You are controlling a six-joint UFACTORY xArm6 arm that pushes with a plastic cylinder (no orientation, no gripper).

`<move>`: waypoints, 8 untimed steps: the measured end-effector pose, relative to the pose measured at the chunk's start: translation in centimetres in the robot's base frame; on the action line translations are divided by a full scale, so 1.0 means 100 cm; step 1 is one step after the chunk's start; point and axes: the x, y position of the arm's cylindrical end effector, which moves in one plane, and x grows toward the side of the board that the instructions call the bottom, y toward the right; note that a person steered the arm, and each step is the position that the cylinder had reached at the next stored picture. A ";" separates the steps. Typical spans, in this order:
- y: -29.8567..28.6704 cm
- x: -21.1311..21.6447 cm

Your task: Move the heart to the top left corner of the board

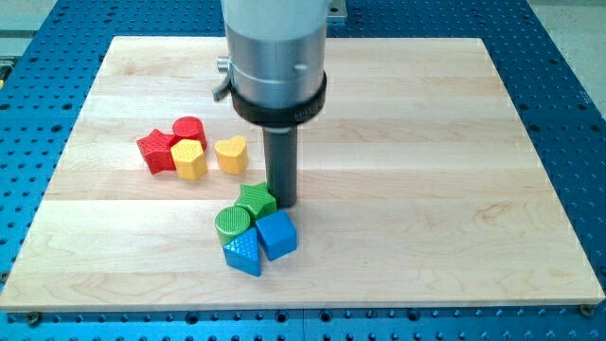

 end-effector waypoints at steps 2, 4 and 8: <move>-0.021 -0.023; -0.078 -0.039; -0.036 -0.174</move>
